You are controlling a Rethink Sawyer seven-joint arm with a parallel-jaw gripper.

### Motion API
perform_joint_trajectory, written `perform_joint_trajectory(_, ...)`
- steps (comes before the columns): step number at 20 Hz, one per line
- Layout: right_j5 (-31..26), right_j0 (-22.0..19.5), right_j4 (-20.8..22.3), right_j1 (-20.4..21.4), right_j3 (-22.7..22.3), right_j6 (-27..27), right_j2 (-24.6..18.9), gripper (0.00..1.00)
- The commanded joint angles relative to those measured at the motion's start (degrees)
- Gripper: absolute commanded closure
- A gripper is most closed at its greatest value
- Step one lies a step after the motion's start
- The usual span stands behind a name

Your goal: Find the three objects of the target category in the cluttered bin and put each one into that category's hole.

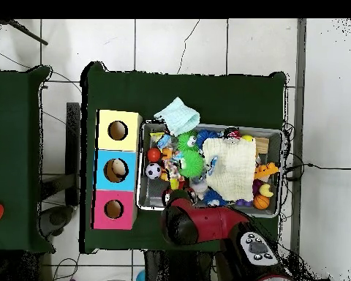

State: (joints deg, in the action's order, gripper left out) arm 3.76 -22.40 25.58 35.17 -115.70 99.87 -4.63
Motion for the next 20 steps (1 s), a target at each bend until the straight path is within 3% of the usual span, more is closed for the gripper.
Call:
perform_joint_trajectory(1,-2.27,-0.83,-0.44,0.02,1.01,6.57,-3.53,0.0)
perform_joint_trajectory(14,-3.57,-0.65,-0.46,-0.01,1.56,5.87,-3.62,0.0)
perform_joint_trajectory(20,-6.41,-0.6,-2.86,2.6,0.81,6.85,-3.89,0.0)
